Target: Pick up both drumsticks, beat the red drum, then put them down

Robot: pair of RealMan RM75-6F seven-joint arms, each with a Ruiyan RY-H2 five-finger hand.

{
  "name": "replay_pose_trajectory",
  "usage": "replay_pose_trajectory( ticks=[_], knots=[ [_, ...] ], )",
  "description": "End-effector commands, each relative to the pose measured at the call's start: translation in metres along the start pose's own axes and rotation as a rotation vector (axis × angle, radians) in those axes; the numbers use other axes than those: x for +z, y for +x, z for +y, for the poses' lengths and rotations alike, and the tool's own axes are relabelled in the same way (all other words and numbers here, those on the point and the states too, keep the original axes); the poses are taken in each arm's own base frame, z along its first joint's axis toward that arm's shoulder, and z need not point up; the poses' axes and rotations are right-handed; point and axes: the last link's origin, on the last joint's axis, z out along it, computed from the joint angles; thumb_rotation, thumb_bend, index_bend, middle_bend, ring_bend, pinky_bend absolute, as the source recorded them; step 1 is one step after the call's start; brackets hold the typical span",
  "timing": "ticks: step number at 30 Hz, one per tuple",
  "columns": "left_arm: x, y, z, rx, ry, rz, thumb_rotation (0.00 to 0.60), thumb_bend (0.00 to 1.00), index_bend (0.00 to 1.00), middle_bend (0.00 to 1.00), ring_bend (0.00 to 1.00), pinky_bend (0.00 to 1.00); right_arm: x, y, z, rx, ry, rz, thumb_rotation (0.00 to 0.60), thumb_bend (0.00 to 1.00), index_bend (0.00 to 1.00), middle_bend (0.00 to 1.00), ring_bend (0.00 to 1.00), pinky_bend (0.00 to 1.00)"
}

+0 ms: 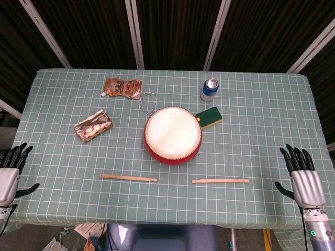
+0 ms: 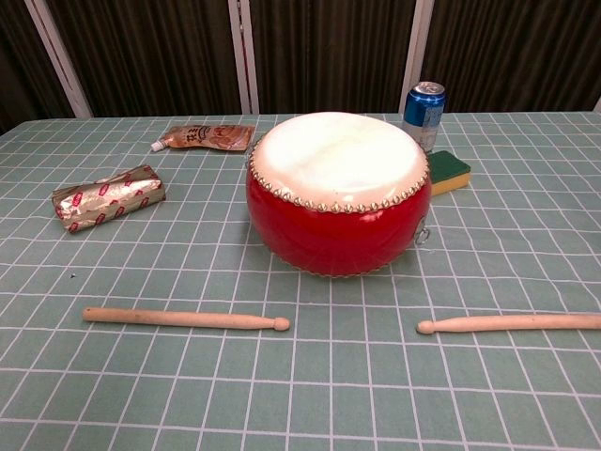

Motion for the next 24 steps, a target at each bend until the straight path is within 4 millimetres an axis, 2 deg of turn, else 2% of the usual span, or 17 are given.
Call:
replay_pose_trajectory(
  ticks=[1, 15, 16, 18, 19, 21, 23, 24],
  knots=[
    [0.0, 0.0, 0.0, 0.002, 0.001, -0.002, 0.6, 0.07, 0.0, 0.0, 0.0, 0.02, 0.0, 0.0, 0.0, 0.0, 0.0, 0.0, 0.6, 0.24, 0.0, 0.0, 0.0, 0.0],
    [0.0, -0.001, 0.0, 0.003, 0.006, -0.021, 0.6, 0.07, 0.0, 0.0, 0.0, 0.02, -0.001, 0.0, -0.001, -0.008, 0.004, -0.003, 0.6, 0.24, 0.0, 0.0, 0.0, 0.0],
    [-0.001, -0.001, 0.0, 0.002, 0.005, -0.022, 0.6, 0.07, 0.0, 0.0, 0.0, 0.02, -0.001, -0.001, -0.001, -0.008, 0.005, -0.004, 0.6, 0.24, 0.0, 0.0, 0.0, 0.01],
    [-0.001, -0.001, 0.0, 0.002, 0.004, -0.022, 0.6, 0.07, 0.0, 0.0, 0.0, 0.02, -0.001, -0.001, -0.003, -0.002, 0.012, -0.007, 0.6, 0.24, 0.0, 0.03, 0.05, 0.11],
    [-0.001, -0.001, 0.0, 0.002, 0.005, -0.023, 0.6, 0.07, 0.0, 0.0, 0.0, 0.02, -0.001, -0.001, -0.004, -0.001, 0.019, -0.006, 0.6, 0.24, 0.01, 0.11, 0.16, 0.25],
    [-0.001, 0.0, 0.0, 0.001, 0.005, -0.022, 0.6, 0.07, 0.0, 0.0, 0.0, 0.02, -0.001, 0.0, -0.007, 0.0, 0.035, 0.004, 0.6, 0.24, 0.08, 0.38, 0.51, 0.57],
    [-0.001, 0.0, 0.001, -0.001, 0.005, -0.021, 0.6, 0.07, 0.0, 0.0, 0.0, 0.02, -0.001, 0.0, -0.013, 0.005, 0.063, 0.012, 0.6, 0.24, 0.17, 0.62, 0.78, 0.77],
    [-0.001, 0.0, 0.001, -0.002, 0.004, -0.021, 0.6, 0.07, 0.0, 0.0, 0.0, 0.02, -0.002, -0.001, -0.015, 0.007, 0.072, 0.008, 0.6, 0.24, 0.22, 0.7, 0.87, 0.84]
  ],
)
